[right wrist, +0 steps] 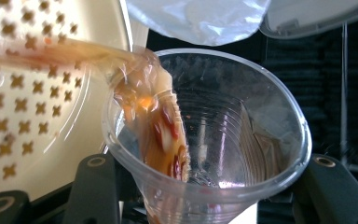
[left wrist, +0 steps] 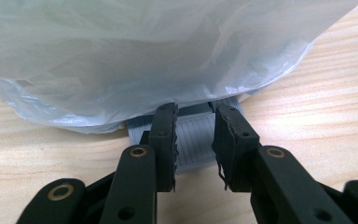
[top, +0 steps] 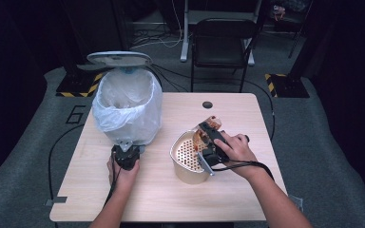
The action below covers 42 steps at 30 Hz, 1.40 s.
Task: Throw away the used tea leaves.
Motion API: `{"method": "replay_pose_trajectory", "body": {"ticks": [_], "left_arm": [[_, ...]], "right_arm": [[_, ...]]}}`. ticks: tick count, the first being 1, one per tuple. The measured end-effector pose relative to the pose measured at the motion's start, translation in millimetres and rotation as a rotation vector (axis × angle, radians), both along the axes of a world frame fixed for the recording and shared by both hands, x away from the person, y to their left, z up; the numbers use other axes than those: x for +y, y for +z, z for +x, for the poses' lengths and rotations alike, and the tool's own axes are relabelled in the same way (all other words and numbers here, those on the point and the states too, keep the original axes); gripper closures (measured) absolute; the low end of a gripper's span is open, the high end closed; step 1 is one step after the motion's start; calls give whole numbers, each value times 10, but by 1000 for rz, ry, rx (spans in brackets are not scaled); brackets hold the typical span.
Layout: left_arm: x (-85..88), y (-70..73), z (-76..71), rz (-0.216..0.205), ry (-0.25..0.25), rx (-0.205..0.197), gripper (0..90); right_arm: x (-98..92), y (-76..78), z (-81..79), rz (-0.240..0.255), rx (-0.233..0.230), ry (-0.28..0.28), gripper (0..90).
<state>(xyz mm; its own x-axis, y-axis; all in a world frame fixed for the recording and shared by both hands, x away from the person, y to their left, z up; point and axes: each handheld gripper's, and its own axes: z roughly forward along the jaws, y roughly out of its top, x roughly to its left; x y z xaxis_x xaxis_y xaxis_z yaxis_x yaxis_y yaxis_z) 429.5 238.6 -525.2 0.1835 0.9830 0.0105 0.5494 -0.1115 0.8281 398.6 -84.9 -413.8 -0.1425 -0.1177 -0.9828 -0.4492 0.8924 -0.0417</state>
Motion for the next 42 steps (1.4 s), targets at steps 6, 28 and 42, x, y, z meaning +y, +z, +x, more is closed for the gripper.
{"method": "replay_pose_trajectory", "body": {"ticks": [6,28,42], "left_arm": [[0,-1,1,-1,1,-1,694],[0,-1,1,-2,1,-1,694],[2,-1,1,-4,1,0,694]], "right_arm": [[39,-25,-25,-189,-120,23,448],[73,-53,-126,-463,-332,79,447],[65,-68,-132,-432,-302,69,446]]}}
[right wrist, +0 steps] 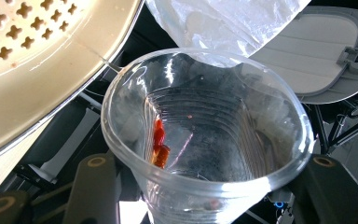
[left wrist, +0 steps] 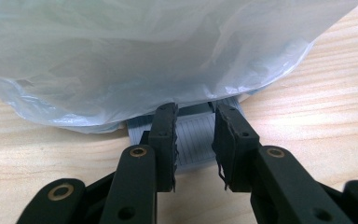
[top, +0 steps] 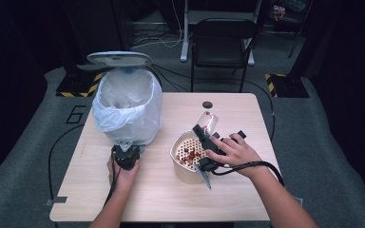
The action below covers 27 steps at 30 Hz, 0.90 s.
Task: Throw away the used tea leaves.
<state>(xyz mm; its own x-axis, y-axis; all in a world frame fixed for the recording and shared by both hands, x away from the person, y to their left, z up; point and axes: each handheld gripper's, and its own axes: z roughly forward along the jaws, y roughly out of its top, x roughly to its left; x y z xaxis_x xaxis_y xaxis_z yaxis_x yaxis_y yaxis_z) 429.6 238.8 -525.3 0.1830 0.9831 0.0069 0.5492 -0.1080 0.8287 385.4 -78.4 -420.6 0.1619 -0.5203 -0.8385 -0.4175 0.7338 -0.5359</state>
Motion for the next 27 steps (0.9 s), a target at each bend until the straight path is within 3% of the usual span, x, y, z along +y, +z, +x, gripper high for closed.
{"method": "replay_pose_trajectory", "body": {"ticks": [1,13,15,18,22,23,24,25,26,27], "left_arm": [[-1,0,0,0,0,0,694],[-1,0,0,1,1,0,694],[-1,0,0,1,0,0,694],[-1,0,0,1,0,0,694],[-2,0,0,2,1,-1,694],[-2,0,0,2,1,-1,694],[-2,0,0,2,0,0,694],[-2,0,0,2,1,0,694],[-2,0,0,1,1,-1,694],[-2,0,0,1,1,-1,694]], "right_arm": [[13,22,0,-15,-7,15,446],[7,45,-10,12,5,15,446],[-8,-14,-24,115,34,-6,446],[12,67,-16,19,13,19,446],[21,93,-18,35,21,23,445],[13,55,-35,126,49,1,446],[28,108,-22,42,25,28,446],[29,109,-23,42,27,27,446],[30,115,-24,48,32,26,445],[48,149,-22,107,-3,64,445]]}}
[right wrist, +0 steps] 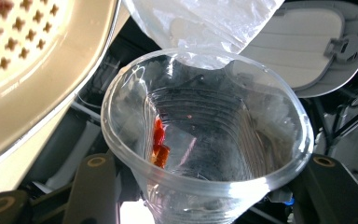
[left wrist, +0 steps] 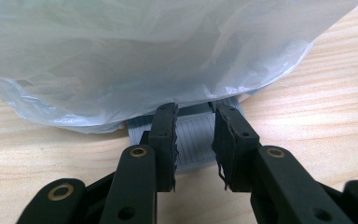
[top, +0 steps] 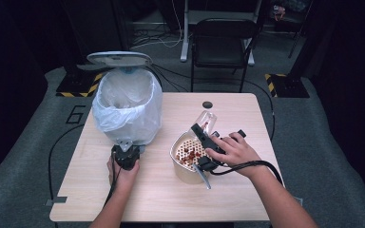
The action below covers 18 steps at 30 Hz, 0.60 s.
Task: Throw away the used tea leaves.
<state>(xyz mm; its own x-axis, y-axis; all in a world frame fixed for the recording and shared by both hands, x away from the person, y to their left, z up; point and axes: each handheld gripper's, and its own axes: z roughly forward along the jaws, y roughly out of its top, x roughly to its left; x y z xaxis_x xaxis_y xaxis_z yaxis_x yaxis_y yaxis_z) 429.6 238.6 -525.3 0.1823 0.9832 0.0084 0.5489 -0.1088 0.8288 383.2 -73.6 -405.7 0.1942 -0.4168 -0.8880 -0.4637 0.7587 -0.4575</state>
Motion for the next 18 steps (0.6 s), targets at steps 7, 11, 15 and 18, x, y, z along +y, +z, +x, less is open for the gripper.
{"method": "replay_pose_trajectory", "body": {"ticks": [7,11,15,18], "left_arm": [[13,7,3,26,3,-12,694],[3,1,0,1,-2,2,694],[2,0,0,-2,-1,1,694],[3,0,0,-2,-1,1,694]], "right_arm": [[-3,229,22,225,158,11,444],[-6,334,43,327,248,18,444],[-45,379,93,520,416,-13,446],[-95,413,157,650,512,-15,445]]}}
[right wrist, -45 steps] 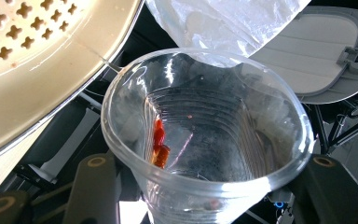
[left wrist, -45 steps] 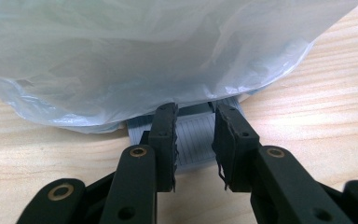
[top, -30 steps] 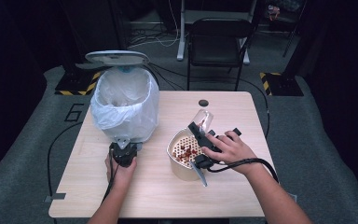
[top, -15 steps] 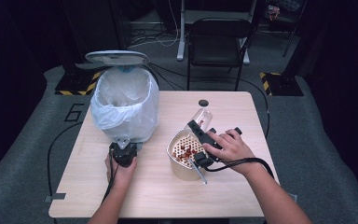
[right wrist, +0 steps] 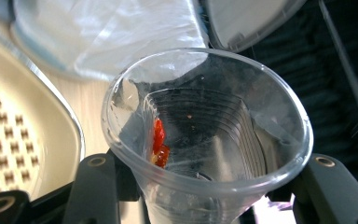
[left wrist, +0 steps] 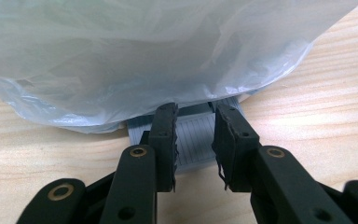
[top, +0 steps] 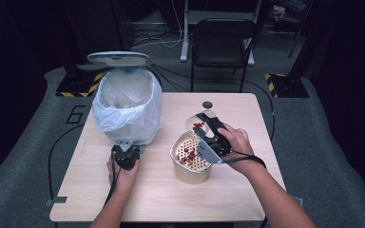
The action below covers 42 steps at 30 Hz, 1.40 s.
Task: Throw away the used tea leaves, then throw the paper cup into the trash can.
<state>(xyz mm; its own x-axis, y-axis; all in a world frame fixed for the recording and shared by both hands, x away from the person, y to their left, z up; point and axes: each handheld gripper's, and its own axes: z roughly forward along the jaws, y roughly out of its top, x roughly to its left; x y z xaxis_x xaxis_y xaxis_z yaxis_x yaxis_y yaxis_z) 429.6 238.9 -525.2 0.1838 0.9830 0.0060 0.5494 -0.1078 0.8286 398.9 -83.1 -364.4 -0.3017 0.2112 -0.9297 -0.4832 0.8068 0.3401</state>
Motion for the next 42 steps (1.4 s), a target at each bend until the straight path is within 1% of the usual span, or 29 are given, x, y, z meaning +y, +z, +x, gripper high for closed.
{"method": "replay_pose_trajectory", "body": {"ticks": [2,7,8,11,12,13,14,17,19,21,24,28,29,30,31,33,35,36,37,38,41,42], "left_arm": [[-1,0,0,1,0,0,694],[0,0,0,0,0,0,694],[0,0,0,0,0,0,694],[0,0,0,0,0,0,694],[0,0,0,-1,0,0,694],[0,0,0,0,0,0,694],[0,0,0,0,0,0,694],[1,0,0,-1,0,0,695],[1,0,0,-1,0,0,695],[0,-3,2,-3,2,-5,695],[3,-4,2,-1,1,-5,695],[7,-4,2,-3,0,-5,696],[9,-2,1,5,12,-6,722],[26,-1,3,-8,12,-5,727],[27,2,1,-5,15,-2,731],[30,-3,3,-14,20,-7,745],[19,-1,3,6,21,-8,747],[24,2,3,17,21,-9,747],[24,2,3,17,21,-9,748],[23,5,2,18,21,-5,748],[1,-6,4,-4,31,-16,749],[4,-6,7,2,29,-18,749]], "right_arm": [[-32,24,44,88,63,-3,445],[-82,95,121,263,181,-2,447],[-93,120,139,317,224,3,446],[-102,152,159,416,323,0,449],[-105,158,165,450,362,2,450],[-103,161,180,494,406,8,451],[-102,164,187,510,424,10,451],[-84,191,189,576,515,7,451],[-67,246,186,596,536,8,451],[-50,319,189,619,562,24,452],[-18,430,194,662,601,34,452],[52,566,193,679,618,42,452],[75,603,196,689,622,46,452],[83,618,200,692,623,48,452],[111,665,208,710,648,51,453],[150,719,215,725,669,53,453],[195,756,224,718,666,52,452],[230,762,234,716,675,46,452],[230,762,234,716,675,46,452],[271,757,259,712,675,44,452],[347,775,300,717,680,47,451],[368,786,307,718,682,52,452]]}}
